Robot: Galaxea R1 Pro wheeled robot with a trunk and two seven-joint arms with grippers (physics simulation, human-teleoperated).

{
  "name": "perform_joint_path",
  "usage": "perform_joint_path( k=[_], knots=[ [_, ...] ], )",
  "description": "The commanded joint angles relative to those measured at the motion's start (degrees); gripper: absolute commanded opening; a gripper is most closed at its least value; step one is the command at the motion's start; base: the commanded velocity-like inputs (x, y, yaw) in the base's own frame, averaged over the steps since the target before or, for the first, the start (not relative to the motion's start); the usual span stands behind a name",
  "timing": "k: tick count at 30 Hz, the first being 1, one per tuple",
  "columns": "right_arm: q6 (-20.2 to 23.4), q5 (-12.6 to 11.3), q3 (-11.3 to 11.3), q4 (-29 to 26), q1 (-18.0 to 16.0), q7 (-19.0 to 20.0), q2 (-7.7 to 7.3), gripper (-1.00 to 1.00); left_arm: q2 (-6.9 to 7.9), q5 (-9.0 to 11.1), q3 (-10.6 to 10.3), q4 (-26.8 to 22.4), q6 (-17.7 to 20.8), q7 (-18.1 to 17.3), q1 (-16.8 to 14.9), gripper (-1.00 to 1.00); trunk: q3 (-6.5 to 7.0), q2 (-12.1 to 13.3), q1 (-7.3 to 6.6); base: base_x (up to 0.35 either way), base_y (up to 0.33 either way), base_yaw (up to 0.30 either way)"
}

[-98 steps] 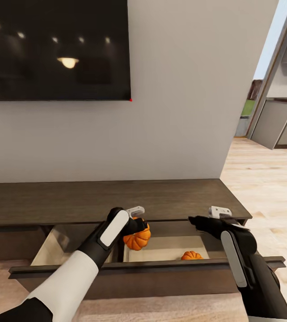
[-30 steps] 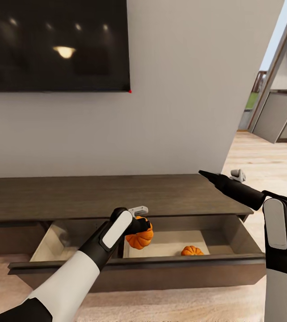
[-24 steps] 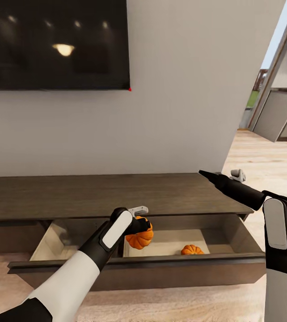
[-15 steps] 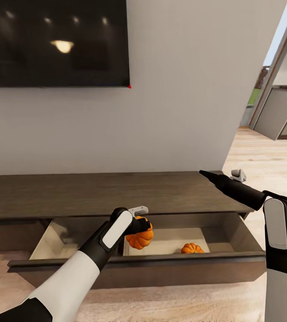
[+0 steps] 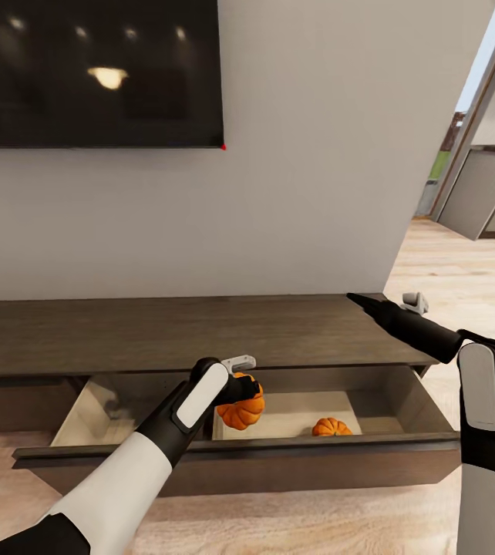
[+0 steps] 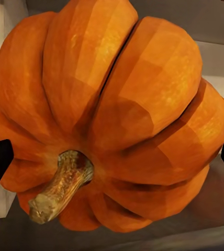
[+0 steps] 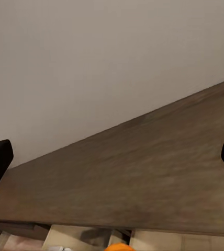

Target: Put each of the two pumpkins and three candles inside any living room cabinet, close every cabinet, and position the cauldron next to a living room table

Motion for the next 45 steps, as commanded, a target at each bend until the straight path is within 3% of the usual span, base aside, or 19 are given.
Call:
perform_joint_path(
  k=[1,10,45],
  knots=[
    [0.2,0.5,-0.1,0.0,0.0,0.6,-0.01,1.00,0.00,0.5,-0.1,-0.1,0.0,0.6,0.0,-1.00,-0.05,0.0,-0.01,0.000,0.000,0.000],
    [0.2,0.6,-0.2,0.0,0.4,4.7,-0.04,1.00,0.00,0.5,-0.1,-0.1,0.0,0.6,0.0,-1.00,-0.12,0.0,-0.01,0.000,0.000,0.000],
    [0.2,0.5,-1.6,0.0,0.4,4.9,-0.08,1.00,0.00,0.5,-0.1,-0.1,0.0,0.6,0.0,-1.00,-3.13,0.0,-0.01,0.000,0.000,0.000]
  ],
)
